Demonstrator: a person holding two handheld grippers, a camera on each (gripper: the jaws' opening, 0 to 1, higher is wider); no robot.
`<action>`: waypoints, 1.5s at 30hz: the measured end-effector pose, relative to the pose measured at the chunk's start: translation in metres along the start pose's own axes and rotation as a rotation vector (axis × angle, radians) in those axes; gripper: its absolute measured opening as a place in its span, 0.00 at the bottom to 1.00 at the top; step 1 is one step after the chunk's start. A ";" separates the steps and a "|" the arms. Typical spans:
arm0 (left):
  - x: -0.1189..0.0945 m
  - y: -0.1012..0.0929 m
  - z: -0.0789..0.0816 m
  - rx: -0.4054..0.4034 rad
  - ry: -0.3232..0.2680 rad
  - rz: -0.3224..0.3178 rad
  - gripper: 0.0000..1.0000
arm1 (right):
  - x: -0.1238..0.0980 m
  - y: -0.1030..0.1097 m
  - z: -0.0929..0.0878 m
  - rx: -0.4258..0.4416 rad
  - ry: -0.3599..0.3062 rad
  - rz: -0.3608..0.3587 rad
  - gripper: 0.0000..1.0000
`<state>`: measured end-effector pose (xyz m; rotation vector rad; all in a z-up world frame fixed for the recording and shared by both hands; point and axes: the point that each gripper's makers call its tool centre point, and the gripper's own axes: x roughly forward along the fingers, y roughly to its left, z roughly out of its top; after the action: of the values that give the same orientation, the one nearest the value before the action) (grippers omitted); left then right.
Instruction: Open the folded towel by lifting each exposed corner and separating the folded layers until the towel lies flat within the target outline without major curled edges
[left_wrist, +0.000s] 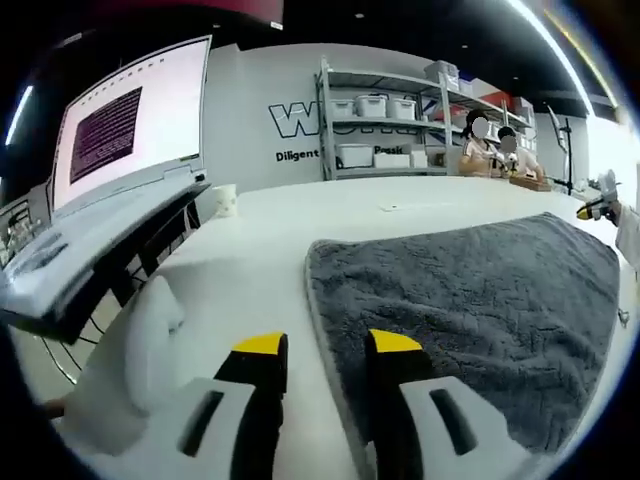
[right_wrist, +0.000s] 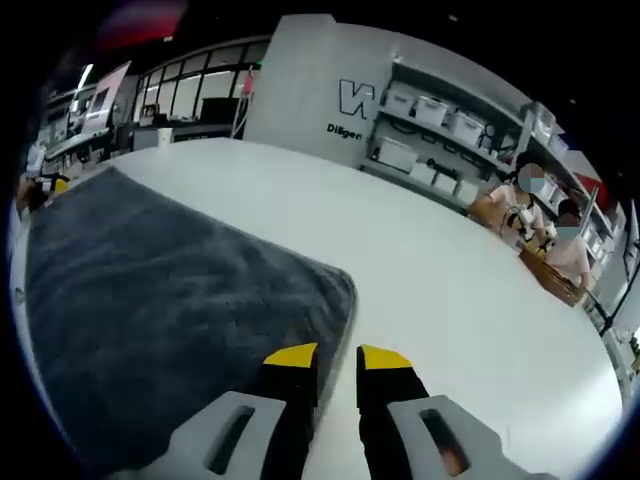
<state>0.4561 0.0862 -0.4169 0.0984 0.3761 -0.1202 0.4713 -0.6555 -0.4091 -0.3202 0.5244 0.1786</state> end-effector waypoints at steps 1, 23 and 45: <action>0.001 0.001 -0.002 0.002 0.010 0.001 0.19 | -0.001 0.002 -0.003 0.003 0.006 0.006 0.08; 0.010 -0.016 -0.018 -0.002 0.053 -0.053 0.06 | -0.001 0.006 -0.025 0.071 0.038 0.024 0.06; 0.006 -0.020 -0.018 0.126 0.110 -0.009 0.03 | 0.003 0.005 -0.040 0.115 0.091 0.003 0.00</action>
<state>0.4530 0.0684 -0.4368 0.2283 0.4789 -0.1474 0.4548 -0.6643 -0.4444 -0.2162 0.6229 0.1363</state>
